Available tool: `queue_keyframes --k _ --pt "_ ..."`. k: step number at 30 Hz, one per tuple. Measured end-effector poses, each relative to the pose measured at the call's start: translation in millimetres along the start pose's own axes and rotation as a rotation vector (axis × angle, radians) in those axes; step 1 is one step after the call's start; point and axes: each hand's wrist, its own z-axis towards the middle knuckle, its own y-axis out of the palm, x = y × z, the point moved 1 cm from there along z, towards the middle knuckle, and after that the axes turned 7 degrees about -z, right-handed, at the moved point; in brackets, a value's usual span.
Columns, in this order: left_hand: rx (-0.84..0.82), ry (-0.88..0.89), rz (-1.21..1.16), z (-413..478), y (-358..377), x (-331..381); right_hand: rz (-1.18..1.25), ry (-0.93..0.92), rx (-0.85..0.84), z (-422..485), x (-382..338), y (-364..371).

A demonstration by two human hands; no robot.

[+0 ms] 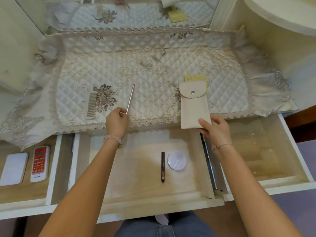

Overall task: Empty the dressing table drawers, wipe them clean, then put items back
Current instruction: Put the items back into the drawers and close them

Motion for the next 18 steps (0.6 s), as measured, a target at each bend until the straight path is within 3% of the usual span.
queue_keyframes --k 9,18 --pt "-0.154 -0.095 -0.292 -81.6 -30.0 -52.9 -0.045 0.072 -0.104 -54.7 50.2 20.3" --pt "-0.235 -0.248 -0.232 -128.0 -49.2 -108.8 -0.129 0.207 -0.197 -100.1 113.0 36.3"
